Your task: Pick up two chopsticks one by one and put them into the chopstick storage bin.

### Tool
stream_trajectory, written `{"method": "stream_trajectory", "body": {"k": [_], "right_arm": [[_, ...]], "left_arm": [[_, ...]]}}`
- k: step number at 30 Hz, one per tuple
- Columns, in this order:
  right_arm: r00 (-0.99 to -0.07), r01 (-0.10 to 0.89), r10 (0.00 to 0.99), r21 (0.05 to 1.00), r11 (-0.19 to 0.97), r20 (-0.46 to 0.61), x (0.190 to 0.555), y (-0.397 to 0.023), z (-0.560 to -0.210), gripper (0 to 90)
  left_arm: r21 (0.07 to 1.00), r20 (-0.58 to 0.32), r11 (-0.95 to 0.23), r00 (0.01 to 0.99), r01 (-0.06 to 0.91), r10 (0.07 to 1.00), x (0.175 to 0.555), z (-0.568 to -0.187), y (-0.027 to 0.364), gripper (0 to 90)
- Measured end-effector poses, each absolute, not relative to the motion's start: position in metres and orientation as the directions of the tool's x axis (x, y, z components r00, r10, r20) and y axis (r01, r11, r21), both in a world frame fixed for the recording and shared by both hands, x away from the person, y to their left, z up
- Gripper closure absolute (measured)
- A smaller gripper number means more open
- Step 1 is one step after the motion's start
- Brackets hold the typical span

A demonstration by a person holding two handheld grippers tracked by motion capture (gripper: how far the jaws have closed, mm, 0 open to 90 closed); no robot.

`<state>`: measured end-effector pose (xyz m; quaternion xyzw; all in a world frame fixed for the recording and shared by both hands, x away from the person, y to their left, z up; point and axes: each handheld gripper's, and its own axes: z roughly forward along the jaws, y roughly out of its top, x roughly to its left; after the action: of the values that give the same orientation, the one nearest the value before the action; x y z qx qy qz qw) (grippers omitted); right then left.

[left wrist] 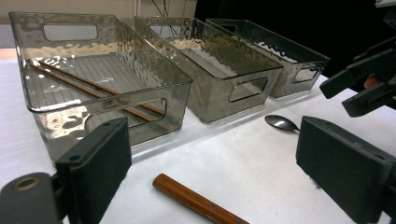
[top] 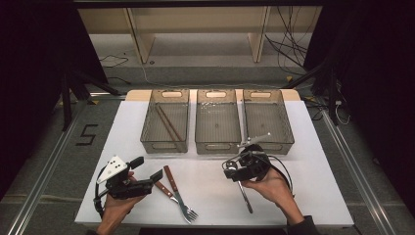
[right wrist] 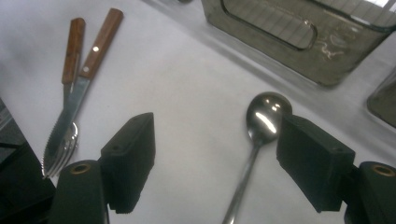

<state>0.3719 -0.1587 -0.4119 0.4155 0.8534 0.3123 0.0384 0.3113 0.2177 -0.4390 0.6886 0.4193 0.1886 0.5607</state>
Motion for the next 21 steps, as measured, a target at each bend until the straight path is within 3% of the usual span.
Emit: {"method": "stream_trajectory", "body": {"k": [21], "right_arm": [[-0.642, 0.723, 0.758, 0.42, 0.549, 0.113, 0.371, -0.155, -0.436, 26.8]], "left_arm": [[0.93, -0.211, -0.018, 0.577, 0.366, 0.789, 0.309, -0.439, 0.22, 9.9]]}}
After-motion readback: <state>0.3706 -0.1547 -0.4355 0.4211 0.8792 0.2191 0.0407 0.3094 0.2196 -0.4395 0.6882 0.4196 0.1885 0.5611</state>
